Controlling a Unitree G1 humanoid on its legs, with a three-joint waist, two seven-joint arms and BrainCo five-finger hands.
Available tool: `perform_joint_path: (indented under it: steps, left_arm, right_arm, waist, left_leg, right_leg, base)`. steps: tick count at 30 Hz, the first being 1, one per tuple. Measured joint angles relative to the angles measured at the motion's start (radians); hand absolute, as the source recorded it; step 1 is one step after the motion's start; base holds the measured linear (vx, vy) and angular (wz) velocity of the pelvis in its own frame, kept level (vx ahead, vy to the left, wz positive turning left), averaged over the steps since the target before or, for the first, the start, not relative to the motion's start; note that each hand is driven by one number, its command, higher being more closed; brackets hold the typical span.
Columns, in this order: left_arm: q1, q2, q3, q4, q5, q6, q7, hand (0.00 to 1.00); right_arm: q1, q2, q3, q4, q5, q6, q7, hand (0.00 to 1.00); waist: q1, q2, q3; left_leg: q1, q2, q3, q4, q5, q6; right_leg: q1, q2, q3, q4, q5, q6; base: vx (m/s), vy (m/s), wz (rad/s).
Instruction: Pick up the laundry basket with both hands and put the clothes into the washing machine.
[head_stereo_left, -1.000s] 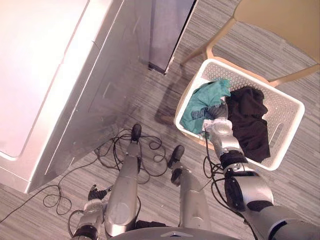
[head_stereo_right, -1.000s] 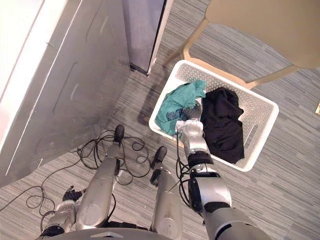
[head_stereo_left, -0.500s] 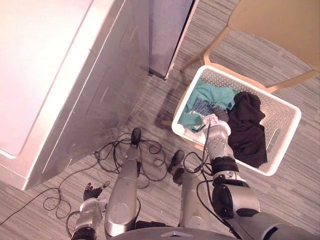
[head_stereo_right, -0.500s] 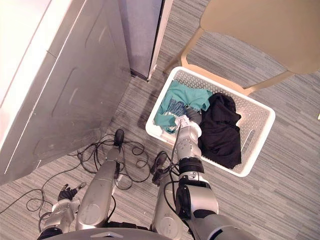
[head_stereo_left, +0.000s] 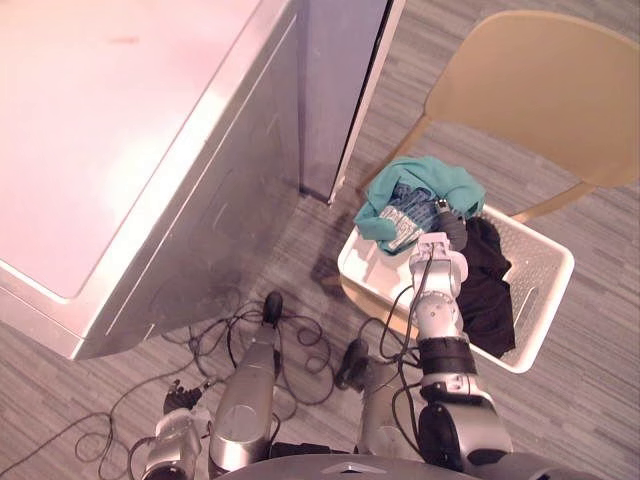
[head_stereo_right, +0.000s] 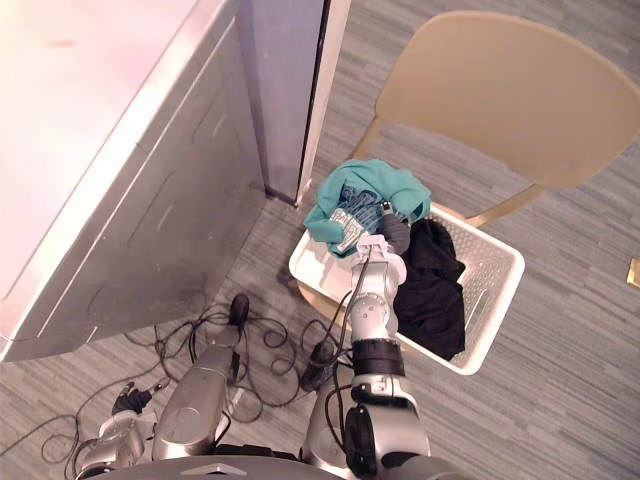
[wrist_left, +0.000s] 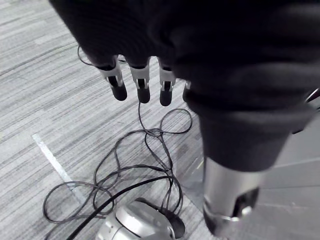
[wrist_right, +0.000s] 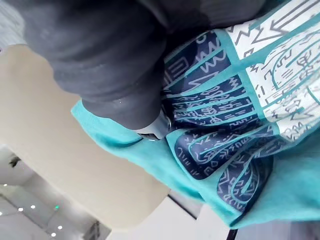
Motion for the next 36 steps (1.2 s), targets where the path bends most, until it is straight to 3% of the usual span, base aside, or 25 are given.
perform_joint_path:
  steps: [2, 8, 13, 16, 19, 23, 29, 32, 36]
  left_arm:
    - [0.018, -0.008, 0.03, 0.031, 0.0, 0.012, -0.017, 0.0]
    - [0.041, -0.051, 0.187, 0.089, -0.022, 0.024, -0.023, 0.0]
    - [0.06, -0.117, 0.415, 0.033, -0.266, 0.026, -0.047, 0.0]
    - [0.09, -0.134, 0.483, -0.248, -0.307, 0.021, -0.006, 0.0]
    - [0.1, -0.133, 0.556, -0.622, -0.379, -0.053, 0.093, 0.0]
    - [0.106, -0.128, 0.652, -1.055, -0.342, -0.144, 0.254, 0.0]
    - [0.106, -0.123, 0.697, -1.318, -0.153, -0.17, 0.386, 0.0]
    - [0.106, -0.123, 0.677, -1.388, -0.102, -0.177, 0.383, 0.0]
    - [0.106, -0.12, 0.508, -1.445, -0.099, -0.192, 0.321, 0.0]
  right_arm:
    - [0.078, 0.004, 0.017, -0.04, 0.001, -0.001, 0.021, 1.0]
    - [0.24, 0.021, -0.01, -0.114, 0.008, 0.001, 0.045, 1.0]
    - [0.312, 0.057, -0.09, -0.152, 0.012, 0.001, 0.08, 1.0]
    - [0.354, 0.069, -0.108, -0.186, 0.011, 0.001, 0.082, 1.0]
    - [0.384, 0.07, -0.104, -0.237, 0.003, 0.003, 0.084, 1.0]
    - [0.404, 0.069, -0.105, -0.29, -0.01, 0.004, 0.083, 1.0]
    - [0.42, 0.067, -0.09, -0.307, -0.047, 0.03, 0.088, 1.0]
    - [0.425, 0.067, -0.074, -0.308, -0.047, 0.036, 0.116, 1.0]
    - [0.467, 0.067, -0.015, -0.351, -0.065, 0.056, 0.129, 1.0]
  waist:
    - [-0.013, 0.01, -0.05]
    - [-0.014, 0.024, -0.155]
    - [-0.011, 0.023, -0.262]
    - [0.018, 0.026, -0.316]
    - [0.02, 0.033, -0.351]
    - [0.019, 0.05, -0.401]
    - [0.016, 0.063, -0.424]
    - [0.015, 0.063, -0.425]
    - [0.007, 0.063, -0.427]
  left_leg:
    - [0.031, -0.002, 0.005, -0.034, 0.01, 0.008]
    - [0.121, -0.014, -0.036, -0.084, 0.024, 0.008]
    - [0.167, -0.023, -0.067, -0.084, 0.011, 0.012]
    - [0.194, -0.022, -0.071, -0.08, -0.003, 0.011]
    - [0.217, -0.018, -0.077, -0.08, -0.012, 0.011]
    - [0.242, -0.015, -0.054, -0.073, -0.028, 0.018]
    - [0.263, 0.0, -0.025, -0.071, -0.043, 0.018]
    - [0.264, 0.014, -0.002, -0.071, -0.043, 0.017]
    - [0.288, 0.021, 0.022, -0.08, -0.044, 0.016]
  right_leg:
    - [0.037, -0.012, -0.029, -0.008, -0.014, 0.009]
    - [0.17, -0.02, -0.104, -0.063, -0.033, 0.032]
    - [0.273, -0.011, -0.163, -0.136, -0.031, 0.044]
    - [0.317, 0.003, -0.171, -0.175, -0.023, 0.049]
    - [0.364, 0.019, -0.184, -0.224, -0.004, 0.053]
    - [0.397, 0.037, -0.157, -0.283, 0.028, 0.057]
    - [0.415, 0.058, -0.114, -0.331, 0.056, 0.053]
    - [0.411, 0.07, -0.095, -0.348, 0.068, 0.047]
    - [0.41, 0.074, -0.06, -0.346, 0.07, 0.045]
  base:
    - [0.07, -0.054, 0.37]
    - [0.09, -0.066, 0.28]
    - [0.07, -0.064, 0.26]
    - [0.02, -0.042, 0.05]
    - [0.02, -0.028, 0.01]
    - [0.0, 0.001, -0.21]
    - [-0.03, 0.007, -0.18]
    - [-0.04, -0.007, -0.22]
    - [-0.03, -0.003, -0.21]
